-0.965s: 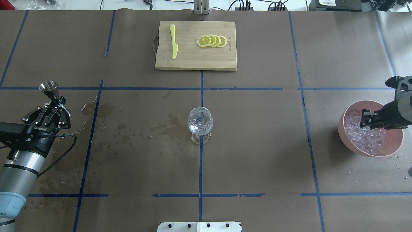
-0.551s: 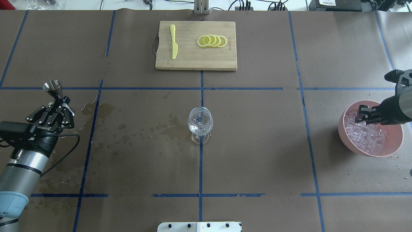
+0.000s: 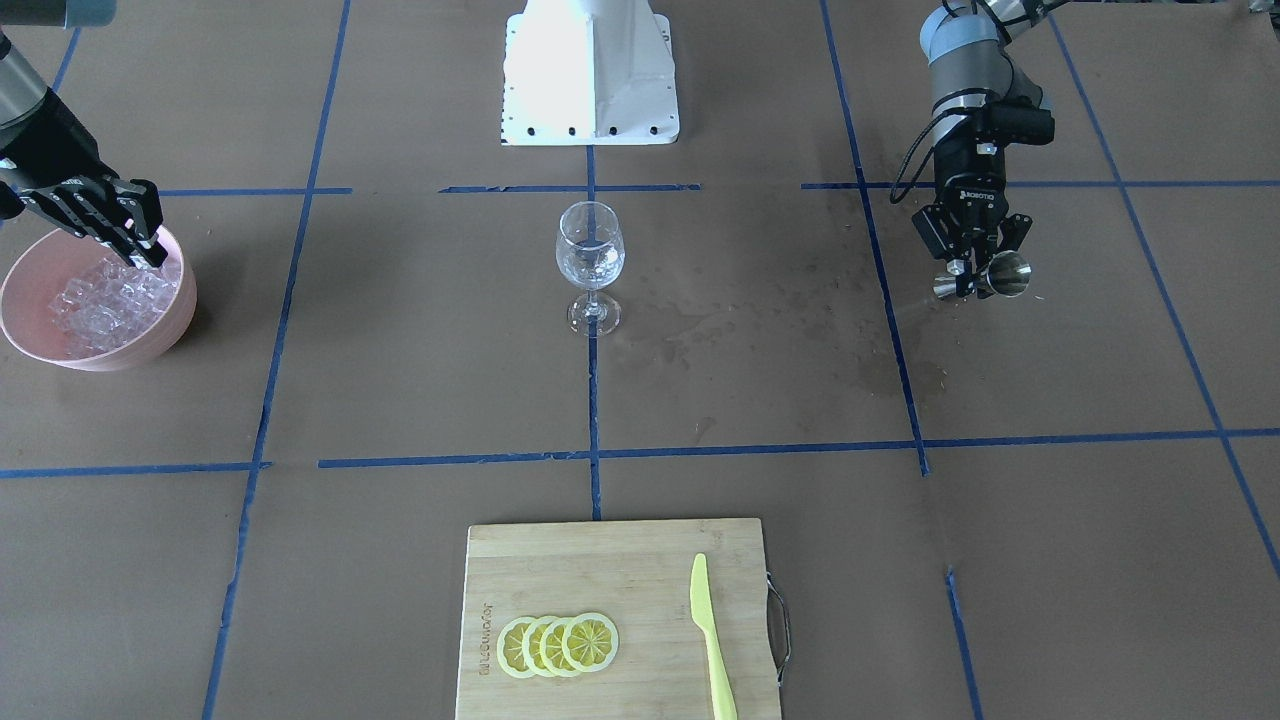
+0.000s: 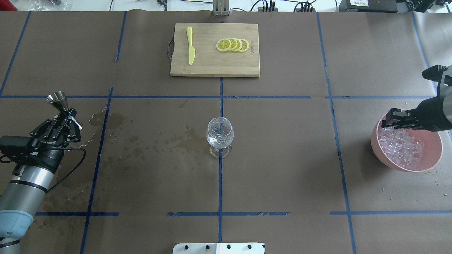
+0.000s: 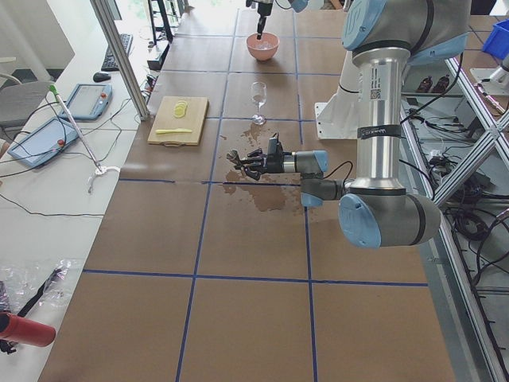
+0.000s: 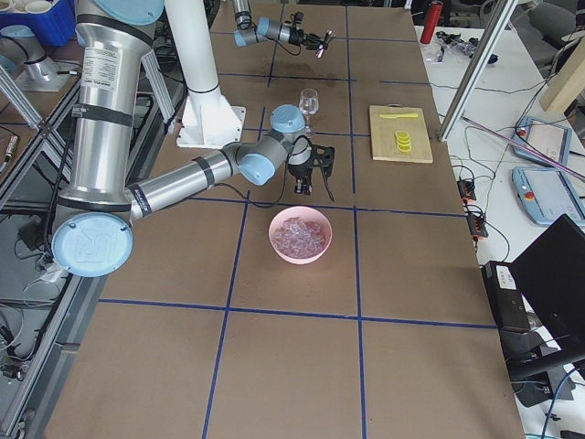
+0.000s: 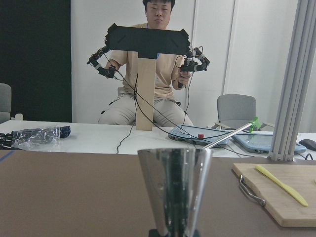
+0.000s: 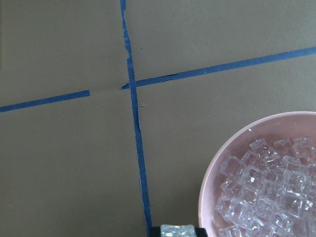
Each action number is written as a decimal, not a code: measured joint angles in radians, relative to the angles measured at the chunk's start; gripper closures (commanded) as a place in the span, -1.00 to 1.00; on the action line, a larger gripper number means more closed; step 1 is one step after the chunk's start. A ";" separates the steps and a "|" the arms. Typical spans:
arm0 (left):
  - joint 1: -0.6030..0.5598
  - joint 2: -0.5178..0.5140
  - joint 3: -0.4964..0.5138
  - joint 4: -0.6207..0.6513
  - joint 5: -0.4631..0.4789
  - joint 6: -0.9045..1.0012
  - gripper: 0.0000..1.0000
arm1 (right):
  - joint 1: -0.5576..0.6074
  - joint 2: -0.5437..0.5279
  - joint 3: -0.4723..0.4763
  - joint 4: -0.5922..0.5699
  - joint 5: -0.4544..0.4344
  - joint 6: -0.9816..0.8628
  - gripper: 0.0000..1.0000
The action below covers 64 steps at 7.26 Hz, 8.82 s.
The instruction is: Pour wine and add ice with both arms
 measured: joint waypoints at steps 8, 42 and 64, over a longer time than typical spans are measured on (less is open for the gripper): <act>0.016 -0.005 0.086 0.003 0.078 -0.135 1.00 | -0.002 0.093 0.042 0.008 0.029 0.107 1.00; 0.100 -0.078 0.221 0.012 0.243 -0.128 0.56 | -0.008 0.220 0.036 0.007 0.065 0.171 1.00; 0.100 -0.076 0.221 0.011 0.233 -0.128 -1.00 | -0.083 0.304 0.026 0.006 0.052 0.231 1.00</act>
